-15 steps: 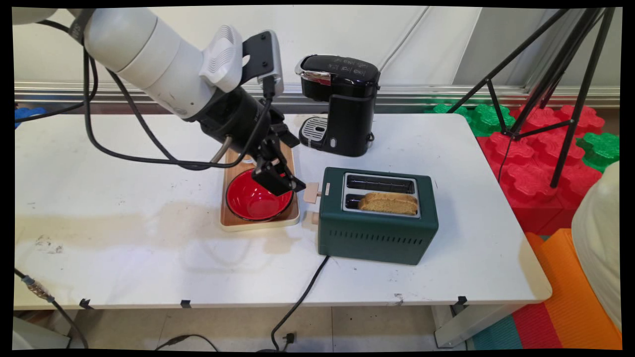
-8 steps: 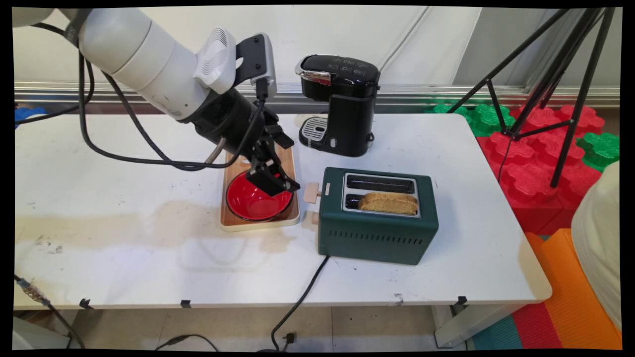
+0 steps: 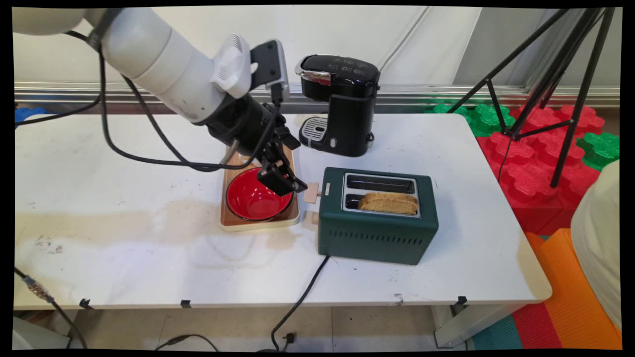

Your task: Press the toaster switch

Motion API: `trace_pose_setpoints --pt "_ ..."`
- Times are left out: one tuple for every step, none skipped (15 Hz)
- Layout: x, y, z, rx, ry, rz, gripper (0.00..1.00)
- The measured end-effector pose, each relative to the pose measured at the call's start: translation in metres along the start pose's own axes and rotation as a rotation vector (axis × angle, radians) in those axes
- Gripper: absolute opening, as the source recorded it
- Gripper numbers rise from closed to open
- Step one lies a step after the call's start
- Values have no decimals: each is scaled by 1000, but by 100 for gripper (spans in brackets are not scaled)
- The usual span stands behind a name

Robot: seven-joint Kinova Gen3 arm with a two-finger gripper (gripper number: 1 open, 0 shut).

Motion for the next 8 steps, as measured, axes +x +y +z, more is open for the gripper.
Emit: trace_pose_setpoints --pt "1 0 2 -1 -2 1 100" --pt "1 -1 4 -2 -3 2 100" --pt "2 -1 7 -4 -7 4 100" --pt "2 -2 9 -5 -10 5 100" --pt "1 -2 11 -6 -14 7 100" --pt "1 -2 12 -7 -16 9 100" --pt "1 -3 13 -7 -18 10 100" --pt "1 -3 14 -8 -20 11 0"
